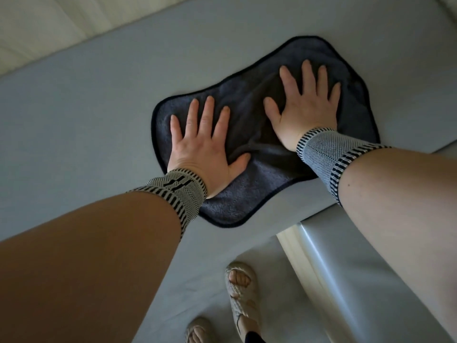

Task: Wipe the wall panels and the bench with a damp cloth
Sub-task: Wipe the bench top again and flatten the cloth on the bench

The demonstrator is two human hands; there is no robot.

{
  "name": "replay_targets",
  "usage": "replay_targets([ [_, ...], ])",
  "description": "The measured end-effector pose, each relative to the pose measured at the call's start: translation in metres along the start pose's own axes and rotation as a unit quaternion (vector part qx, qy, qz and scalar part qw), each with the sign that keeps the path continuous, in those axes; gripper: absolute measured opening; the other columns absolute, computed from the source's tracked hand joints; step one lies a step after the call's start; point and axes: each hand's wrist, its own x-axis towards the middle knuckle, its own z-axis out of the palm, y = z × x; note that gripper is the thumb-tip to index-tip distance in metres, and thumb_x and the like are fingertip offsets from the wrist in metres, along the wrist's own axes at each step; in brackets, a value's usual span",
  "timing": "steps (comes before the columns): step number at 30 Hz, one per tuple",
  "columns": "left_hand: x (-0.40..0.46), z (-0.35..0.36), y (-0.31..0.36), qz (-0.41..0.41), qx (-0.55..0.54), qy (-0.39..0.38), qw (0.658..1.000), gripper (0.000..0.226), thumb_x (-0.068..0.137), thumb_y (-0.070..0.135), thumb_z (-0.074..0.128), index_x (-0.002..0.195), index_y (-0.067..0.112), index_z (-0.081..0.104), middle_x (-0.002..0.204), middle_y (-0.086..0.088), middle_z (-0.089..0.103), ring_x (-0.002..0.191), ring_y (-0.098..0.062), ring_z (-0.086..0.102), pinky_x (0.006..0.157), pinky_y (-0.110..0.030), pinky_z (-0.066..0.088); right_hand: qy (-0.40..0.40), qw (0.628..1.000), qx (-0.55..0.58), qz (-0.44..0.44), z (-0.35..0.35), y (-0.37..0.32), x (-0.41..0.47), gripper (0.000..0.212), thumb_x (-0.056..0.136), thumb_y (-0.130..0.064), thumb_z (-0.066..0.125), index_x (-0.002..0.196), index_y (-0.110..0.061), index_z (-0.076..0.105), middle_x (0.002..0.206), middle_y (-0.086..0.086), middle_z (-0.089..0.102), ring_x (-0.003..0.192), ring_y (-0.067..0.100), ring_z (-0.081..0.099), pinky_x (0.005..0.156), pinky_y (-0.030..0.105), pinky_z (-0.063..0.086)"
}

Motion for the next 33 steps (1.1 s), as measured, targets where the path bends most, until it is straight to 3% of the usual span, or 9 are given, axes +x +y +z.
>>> replay_targets([
  [4,-0.036,0.008,0.01,0.027,-0.015,-0.03,0.999,0.107,0.077,0.087,0.019,0.155,0.022,-0.014,0.163,-0.006,-0.022,0.148,-0.033,-0.021,0.117,-0.063,-0.006,-0.003,0.999,0.025,0.042,0.005,-0.018,-0.036,0.072,0.093,-0.061,0.024,0.155,-0.029,0.006,0.164,0.007,-0.002,0.149,0.033,-0.003,0.119,0.054,0.001],
  [11,-0.122,0.027,-0.005,0.077,-0.023,-0.074,0.994,0.11,0.077,0.085,0.025,0.156,0.02,-0.014,0.161,0.002,-0.028,0.147,-0.025,-0.027,0.117,-0.056,-0.015,-0.028,0.999,0.028,0.033,0.015,-0.067,-0.13,0.074,0.094,-0.058,0.024,0.156,-0.024,0.003,0.163,0.011,-0.005,0.149,0.034,-0.006,0.119,0.053,0.0],
  [16,-0.157,0.041,-0.046,0.046,-0.016,-0.094,0.994,0.098,0.068,0.079,-0.004,0.152,0.032,-0.022,0.157,0.003,-0.035,0.145,-0.027,-0.032,0.114,-0.056,-0.019,-0.064,0.998,0.006,-0.004,0.021,-0.097,-0.176,0.077,0.092,-0.059,0.026,0.155,-0.024,-0.002,0.161,0.018,-0.009,0.147,0.041,-0.009,0.117,0.057,-0.001],
  [18,-0.159,0.04,-0.063,0.029,-0.023,-0.091,0.995,0.095,0.068,0.078,-0.004,0.151,0.036,-0.024,0.157,0.004,-0.035,0.144,-0.029,-0.032,0.114,-0.058,-0.017,-0.075,0.997,-0.008,-0.015,0.021,-0.105,-0.179,0.08,0.09,-0.062,0.027,0.154,-0.026,-0.005,0.16,0.021,-0.011,0.145,0.045,-0.01,0.116,0.06,-0.001],
  [26,-0.099,0.022,-0.098,-0.017,-0.043,-0.038,0.998,0.089,0.085,0.073,0.019,0.151,0.031,-0.023,0.159,0.002,-0.031,0.147,-0.028,-0.027,0.118,-0.059,-0.011,-0.066,0.997,0.002,0.048,0.013,-0.142,-0.108,0.083,0.087,-0.068,0.026,0.153,-0.032,-0.008,0.16,0.021,-0.014,0.144,0.048,-0.012,0.114,0.064,0.0],
  [33,0.001,-0.002,-0.134,-0.039,-0.03,-0.012,0.999,0.091,0.082,0.074,0.015,0.153,0.027,-0.019,0.162,0.0,-0.025,0.149,-0.028,-0.022,0.119,-0.059,-0.006,-0.034,0.999,-0.008,0.025,0.0,-0.167,0.0,0.082,0.087,-0.065,0.029,0.154,-0.029,-0.001,0.161,0.019,-0.009,0.145,0.046,-0.009,0.115,0.063,0.001],
])
